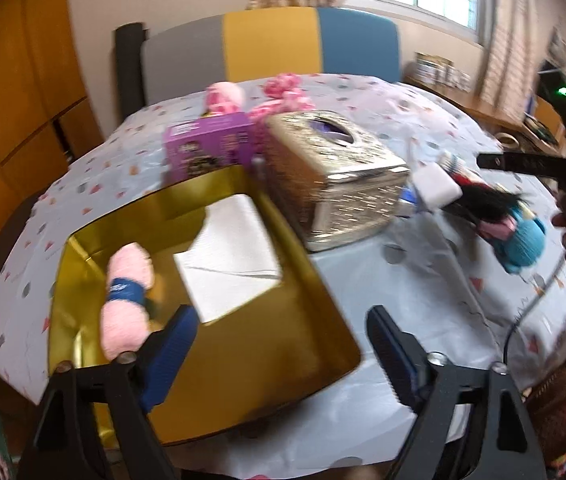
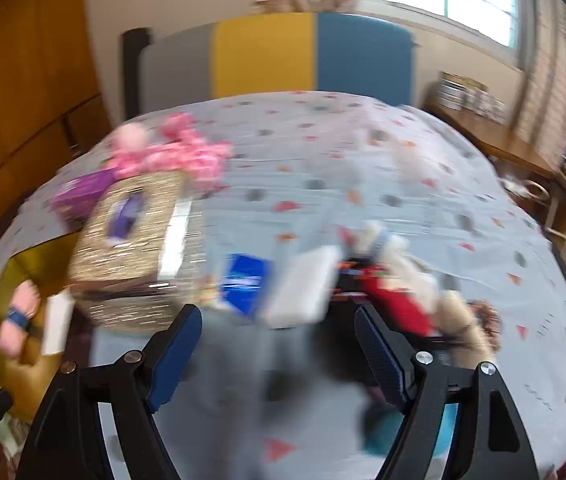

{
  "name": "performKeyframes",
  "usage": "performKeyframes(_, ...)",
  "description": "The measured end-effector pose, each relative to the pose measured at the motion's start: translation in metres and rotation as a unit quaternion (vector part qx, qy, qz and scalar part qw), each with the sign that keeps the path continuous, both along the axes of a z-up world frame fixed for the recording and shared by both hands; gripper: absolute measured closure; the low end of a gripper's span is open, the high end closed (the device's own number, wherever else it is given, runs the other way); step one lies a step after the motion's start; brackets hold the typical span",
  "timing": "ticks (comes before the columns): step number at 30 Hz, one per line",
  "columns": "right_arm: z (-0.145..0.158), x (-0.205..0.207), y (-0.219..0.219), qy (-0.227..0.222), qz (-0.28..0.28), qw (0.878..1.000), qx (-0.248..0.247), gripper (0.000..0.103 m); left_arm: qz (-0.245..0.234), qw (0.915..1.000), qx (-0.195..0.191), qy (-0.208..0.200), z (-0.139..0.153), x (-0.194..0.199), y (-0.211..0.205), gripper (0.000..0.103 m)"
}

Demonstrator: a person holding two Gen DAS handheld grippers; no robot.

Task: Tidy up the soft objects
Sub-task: 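Move the right tool back toward the white sponge beside the tissue box, then close the right tool on the white sponge and lift it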

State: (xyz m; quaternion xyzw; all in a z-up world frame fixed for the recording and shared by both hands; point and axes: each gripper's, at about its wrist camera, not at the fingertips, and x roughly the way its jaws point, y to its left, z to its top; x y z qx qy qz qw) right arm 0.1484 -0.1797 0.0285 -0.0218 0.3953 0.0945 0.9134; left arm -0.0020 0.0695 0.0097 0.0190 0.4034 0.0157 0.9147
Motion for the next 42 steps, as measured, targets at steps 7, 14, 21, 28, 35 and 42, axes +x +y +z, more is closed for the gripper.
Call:
performKeyframes(7,-0.030,0.014,-0.094,0.020,-0.144,0.988,0.044,0.023,-0.065,0.9978,0.010,0.008,-0.005,0.005,-0.040,0.008)
performKeyframes(14,-0.038,0.011,-0.147,0.050,-0.232,0.964,0.124,0.023,-0.112,0.9934,0.019,0.013,-0.004,0.022,-0.072,0.009)
performKeyframes(21,-0.036,0.009,-0.151,0.050,-0.226,0.959,0.163,0.023,-0.152,0.9881,0.000,0.027,-0.001,0.048,-0.106,0.014)
performKeyframes(28,-0.033,0.017,-0.115,0.061,-0.090,0.963,0.248,0.030,-0.168,0.9841,-0.006,0.057,-0.023,0.048,-0.122,0.014)
performKeyframes(35,-0.061,0.053,-0.072,0.150,-0.037,0.947,0.280,0.044,-0.165,0.9831,-0.026,0.074,-0.034,0.047,-0.114,0.014)
performKeyframes(42,-0.091,0.089,-0.051,0.192,-0.055,0.946,0.254,0.063,-0.160,0.9832,-0.036,0.079,-0.038,0.047,-0.107,0.014)
